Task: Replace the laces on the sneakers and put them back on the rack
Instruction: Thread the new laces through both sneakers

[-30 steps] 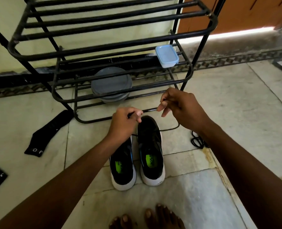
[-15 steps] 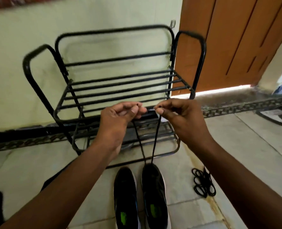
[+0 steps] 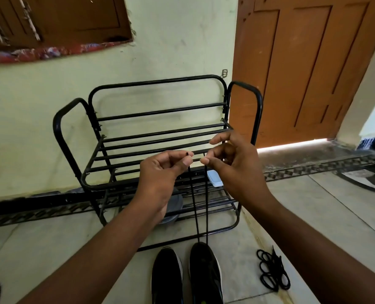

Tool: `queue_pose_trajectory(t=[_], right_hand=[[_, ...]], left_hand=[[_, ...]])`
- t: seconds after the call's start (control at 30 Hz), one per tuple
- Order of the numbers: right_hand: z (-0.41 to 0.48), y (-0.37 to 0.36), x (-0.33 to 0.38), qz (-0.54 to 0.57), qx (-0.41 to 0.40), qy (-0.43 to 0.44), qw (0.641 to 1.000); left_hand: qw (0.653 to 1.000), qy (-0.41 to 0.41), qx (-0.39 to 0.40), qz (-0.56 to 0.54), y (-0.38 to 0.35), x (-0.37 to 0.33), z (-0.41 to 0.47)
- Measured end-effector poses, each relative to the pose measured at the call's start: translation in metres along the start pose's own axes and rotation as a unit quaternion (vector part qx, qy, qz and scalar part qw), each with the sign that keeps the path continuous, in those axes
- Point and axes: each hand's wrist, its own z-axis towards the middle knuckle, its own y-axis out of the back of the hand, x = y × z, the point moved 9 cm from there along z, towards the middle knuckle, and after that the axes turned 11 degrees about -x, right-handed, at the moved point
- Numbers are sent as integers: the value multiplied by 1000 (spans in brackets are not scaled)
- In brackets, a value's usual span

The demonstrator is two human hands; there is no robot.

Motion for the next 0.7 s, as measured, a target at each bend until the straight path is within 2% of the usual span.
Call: queue_pose_trajectory(t=[0.17, 0.7], right_hand=[[0, -6, 0, 25, 2, -12, 1000], [1, -5, 1, 38, -20, -2, 999]], left_hand=[[1000, -9, -11, -2, -1, -5, 2], [999, 38, -29, -17, -1, -1, 0]])
